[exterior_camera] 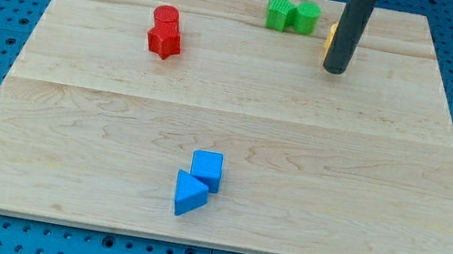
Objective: Push the green blocks into the yellow hexagon
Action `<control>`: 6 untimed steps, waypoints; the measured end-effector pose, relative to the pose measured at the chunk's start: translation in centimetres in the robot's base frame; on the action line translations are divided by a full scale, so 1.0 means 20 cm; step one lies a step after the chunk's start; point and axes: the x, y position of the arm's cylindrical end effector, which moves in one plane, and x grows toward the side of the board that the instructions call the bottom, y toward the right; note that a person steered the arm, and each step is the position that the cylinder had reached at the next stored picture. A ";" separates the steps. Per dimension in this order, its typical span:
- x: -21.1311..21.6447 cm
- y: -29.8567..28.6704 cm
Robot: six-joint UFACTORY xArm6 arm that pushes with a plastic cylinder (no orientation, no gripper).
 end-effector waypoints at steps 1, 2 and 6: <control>-0.12 0.00; -0.23 0.00; 0.17 -0.22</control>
